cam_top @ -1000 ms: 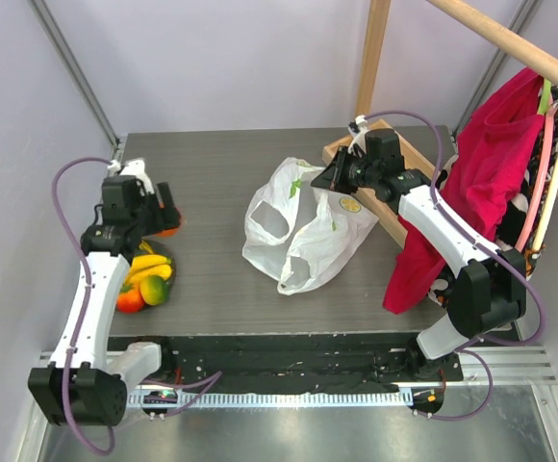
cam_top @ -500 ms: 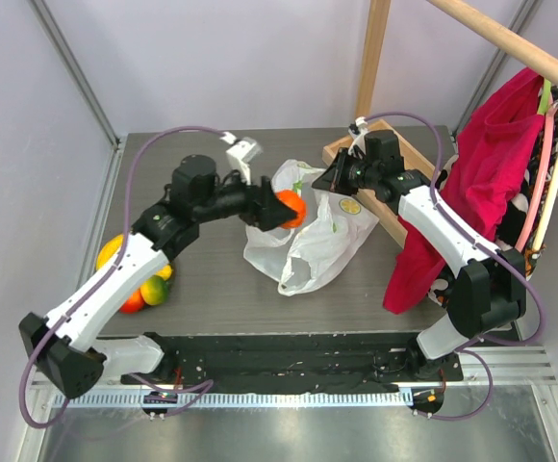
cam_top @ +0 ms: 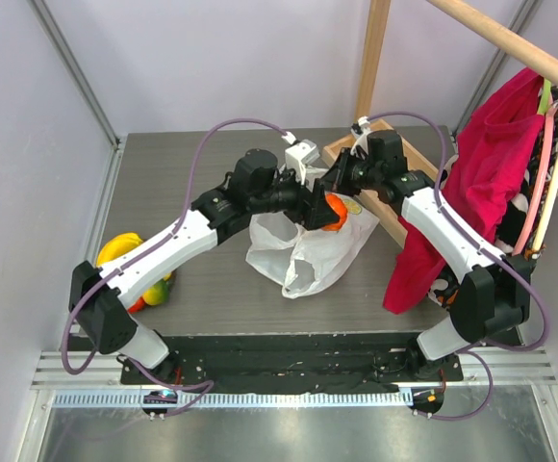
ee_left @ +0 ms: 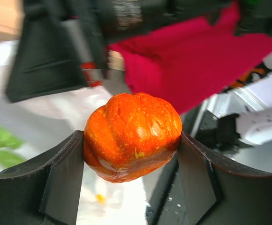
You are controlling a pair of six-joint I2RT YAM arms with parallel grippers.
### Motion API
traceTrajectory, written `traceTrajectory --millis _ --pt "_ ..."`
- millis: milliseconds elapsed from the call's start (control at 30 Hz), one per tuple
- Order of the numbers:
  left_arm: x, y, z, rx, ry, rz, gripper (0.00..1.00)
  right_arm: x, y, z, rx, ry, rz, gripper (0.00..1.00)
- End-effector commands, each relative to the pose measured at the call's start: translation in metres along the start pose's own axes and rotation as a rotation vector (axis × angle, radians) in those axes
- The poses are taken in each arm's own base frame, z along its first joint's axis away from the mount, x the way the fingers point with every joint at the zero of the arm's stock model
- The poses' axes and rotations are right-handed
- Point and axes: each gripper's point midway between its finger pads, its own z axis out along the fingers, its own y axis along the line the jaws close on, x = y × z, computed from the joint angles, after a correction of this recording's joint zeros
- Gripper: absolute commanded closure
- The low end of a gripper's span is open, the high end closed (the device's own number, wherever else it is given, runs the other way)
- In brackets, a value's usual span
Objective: Place the fruits into the plastic bag
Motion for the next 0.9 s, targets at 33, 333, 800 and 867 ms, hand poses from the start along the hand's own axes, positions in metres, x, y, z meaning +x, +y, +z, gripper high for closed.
traceTrajectory --millis 33,333,800,867 --pt "-0.027 0.045 -0.025 -0.235 -0.098 0.064 0.6 -0.017 0.016 -0.019 -0.029 -0.07 -0.036 0.99" --pt "0.004 0.112 -0.05 -0.602 -0.052 0.05 0.6 -0.018 0.018 -0.022 -0.033 -0.076 -0.035 0.99" --pt "0.06 0.098 0.003 -0.418 0.013 -0.043 0.55 -0.013 0.017 -0.015 -0.046 -0.058 -0.015 0.99" --pt "0.065 0.1 0.01 -0.408 0.006 -0.068 0.54 -0.012 0.016 -0.015 -0.048 -0.055 -0.011 0.99"
